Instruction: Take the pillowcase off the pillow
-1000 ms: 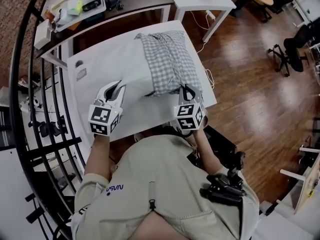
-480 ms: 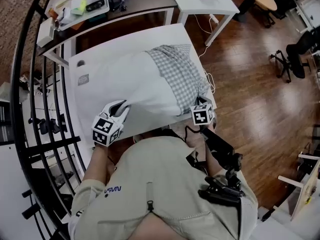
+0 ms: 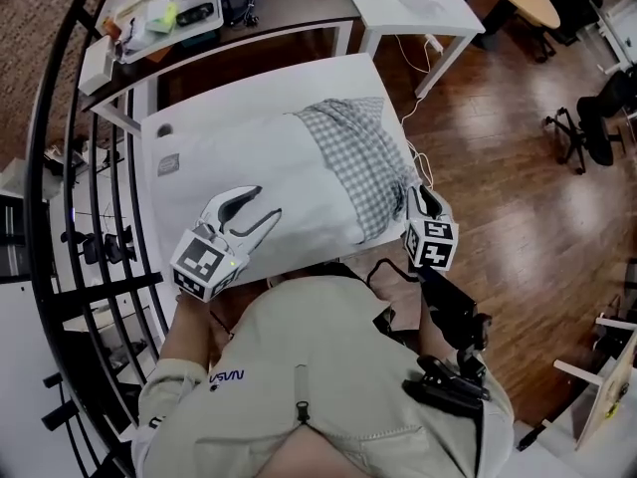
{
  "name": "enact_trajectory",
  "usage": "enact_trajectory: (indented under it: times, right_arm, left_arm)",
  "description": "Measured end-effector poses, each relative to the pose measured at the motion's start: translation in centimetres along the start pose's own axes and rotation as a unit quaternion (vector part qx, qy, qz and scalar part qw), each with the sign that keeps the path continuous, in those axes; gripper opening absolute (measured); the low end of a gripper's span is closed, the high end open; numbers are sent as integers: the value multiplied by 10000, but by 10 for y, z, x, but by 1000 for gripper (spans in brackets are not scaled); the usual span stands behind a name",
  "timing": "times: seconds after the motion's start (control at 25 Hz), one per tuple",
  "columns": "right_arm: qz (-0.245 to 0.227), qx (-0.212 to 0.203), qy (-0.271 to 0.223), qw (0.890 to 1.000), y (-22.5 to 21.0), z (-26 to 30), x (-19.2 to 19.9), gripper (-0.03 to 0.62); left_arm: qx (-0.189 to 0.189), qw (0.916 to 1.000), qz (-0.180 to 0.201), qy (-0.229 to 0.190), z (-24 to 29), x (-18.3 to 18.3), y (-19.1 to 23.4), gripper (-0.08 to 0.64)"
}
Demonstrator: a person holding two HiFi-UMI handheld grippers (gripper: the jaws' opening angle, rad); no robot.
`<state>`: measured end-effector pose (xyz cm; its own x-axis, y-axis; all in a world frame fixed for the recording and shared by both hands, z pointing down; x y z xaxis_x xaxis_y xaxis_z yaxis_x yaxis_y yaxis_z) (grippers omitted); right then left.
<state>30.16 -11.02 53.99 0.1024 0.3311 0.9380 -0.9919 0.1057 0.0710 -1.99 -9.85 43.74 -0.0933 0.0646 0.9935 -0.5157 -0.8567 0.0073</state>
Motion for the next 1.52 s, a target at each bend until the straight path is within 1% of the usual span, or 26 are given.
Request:
enact_trajectory:
  times: [0.04, 0.08, 0.16, 0.24, 0.32, 0.4, 0.48, 0.56, 0.64, 0.8, 0.88, 0.96, 1.0, 1.08, 1.12, 1.16, 1.28, 1.4, 1.52]
  right_arm:
    - [52, -112, -145, 9998, 5, 5, -12, 86]
    - [79, -241, -263, 9993, 11, 10, -24, 103]
    - [91, -521, -438, 9976, 23, 22, -43, 120]
    - [76, -824, -550, 9951, 36, 36, -60, 140]
    - [-8, -1148, -598, 9916, 49, 52, -75, 160]
    - [-186, -1475, -641, 9868, 62, 69, -91, 172]
    - [-409, -1764, -649, 9813, 76, 88, -106, 190]
    - [-631, -1999, -575, 9761, 89, 108, -115, 195]
    - [-815, -2162, -423, 9720, 101, 128, -115, 213]
    - [-1193, -2303, 79, 9657, 126, 166, -100, 262]
    - [-1527, -2369, 397, 9586, 138, 180, -84, 262]
    - [-1879, -2444, 598, 9494, 147, 189, -70, 254]
    - [-2035, -2431, 636, 9463, 148, 191, -66, 214]
    - [-2372, -2246, 498, 9438, 144, 192, -69, 29]
    - [-2490, -2116, 330, 9445, 140, 192, -78, 25]
    - [-2511, -1971, 162, 9476, 134, 192, -87, 23]
    - [-2207, -1526, -164, 9632, 106, 199, -110, 21]
    - [-2082, -1182, -150, 9708, 79, 209, -116, 21]
    - [-2014, -801, 116, 9762, 55, 225, -107, 20]
  left_arm:
    - [-100, 9999, 102, 13, 10, 0, 13, 206]
    - [-195, 9997, 166, 60, 21, 2, 26, 217]
    - [-348, 9987, 309, 225, 43, 9, 51, 267]
    - [-452, 9966, 519, 462, 66, 17, 74, 296]
    - [-500, 9936, 622, 794, 89, 32, 94, 324]
    - [-440, 9890, 561, 1298, 106, 58, 103, 357]
    - [-349, 9828, 347, 1781, 115, 86, 104, 356]
    - [-338, 9796, 102, 1980, 116, 105, 100, 322]
    - [-337, 9786, 5, 2031, 115, 112, 90, 261]
    - [-352, 9796, 208, 1967, 111, 111, 70, 153]
    - [-423, 9814, 358, 1835, 107, 112, 65, 108]
    - [-503, 9835, 472, 1674, 101, 112, 59, 70]
    - [-542, 9844, 510, 1592, 97, 108, 57, 56]
    - [-619, 9870, 549, 1382, 88, 90, 52, 38]
    - [-663, 9886, 537, 1237, 82, 77, 51, 35]
    - [-712, 9904, 512, 1070, 74, 64, 49, 32]
    - [-801, 9937, 509, 591, 48, 25, 44, 32]
    - [-748, 9940, 685, 408, 35, 2, 33, 34]
    - [-726, 9941, 725, 350, 31, -5, 25, 33]
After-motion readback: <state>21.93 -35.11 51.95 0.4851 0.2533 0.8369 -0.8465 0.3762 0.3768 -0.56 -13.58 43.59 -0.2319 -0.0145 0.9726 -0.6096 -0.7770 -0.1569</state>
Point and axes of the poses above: the fingertips, and each gripper's own axes: z forward along the fingers, y to its left, x out of its underside, the point moved 2 cm from there along -z, backward along the fingers, and after that the axes turned 15 degrees about -y, right-handed, at the moved point
